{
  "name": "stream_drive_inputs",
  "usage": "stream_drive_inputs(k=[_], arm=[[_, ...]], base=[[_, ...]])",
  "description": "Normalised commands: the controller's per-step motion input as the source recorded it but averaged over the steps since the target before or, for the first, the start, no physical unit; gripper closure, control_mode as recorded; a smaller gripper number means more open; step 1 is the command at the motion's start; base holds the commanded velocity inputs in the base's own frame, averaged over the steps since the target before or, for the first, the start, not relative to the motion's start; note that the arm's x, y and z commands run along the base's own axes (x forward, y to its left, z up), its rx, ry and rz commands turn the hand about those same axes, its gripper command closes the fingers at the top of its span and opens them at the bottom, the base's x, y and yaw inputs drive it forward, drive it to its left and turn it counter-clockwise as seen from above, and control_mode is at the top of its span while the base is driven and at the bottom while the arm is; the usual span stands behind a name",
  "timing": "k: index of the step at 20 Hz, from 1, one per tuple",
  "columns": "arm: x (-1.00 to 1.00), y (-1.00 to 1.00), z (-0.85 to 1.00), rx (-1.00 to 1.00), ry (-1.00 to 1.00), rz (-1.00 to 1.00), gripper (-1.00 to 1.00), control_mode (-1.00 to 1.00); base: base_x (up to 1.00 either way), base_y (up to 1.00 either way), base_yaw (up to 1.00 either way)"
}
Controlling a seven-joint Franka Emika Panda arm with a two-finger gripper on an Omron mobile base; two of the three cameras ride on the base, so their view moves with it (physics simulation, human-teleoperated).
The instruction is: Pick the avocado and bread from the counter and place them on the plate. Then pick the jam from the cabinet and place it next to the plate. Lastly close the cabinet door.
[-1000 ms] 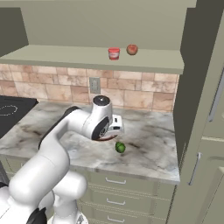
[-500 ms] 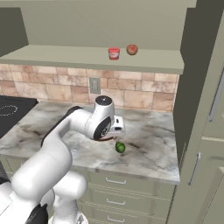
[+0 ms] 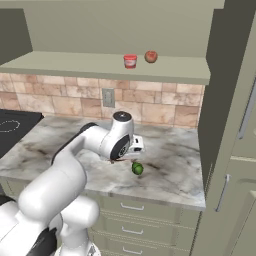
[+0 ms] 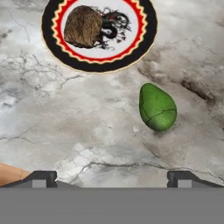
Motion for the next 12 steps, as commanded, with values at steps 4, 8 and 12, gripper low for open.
stream_drive_inputs(k=[4, 8, 12], arm=[[0.05, -0.05, -0.06, 0.00, 0.04, 0.00, -1.00, -1.00], [0.13, 0.00, -0.07, 0.00, 0.05, 0.00, -1.00, -1.00], [0.16, -0.04, -0.09, 0.00, 0.04, 0.00, -1.00, -1.00]], base=[[0.00, 0.00, 0.00], [0.00, 0.00, 0.00], [0.00, 0.00, 0.00]])
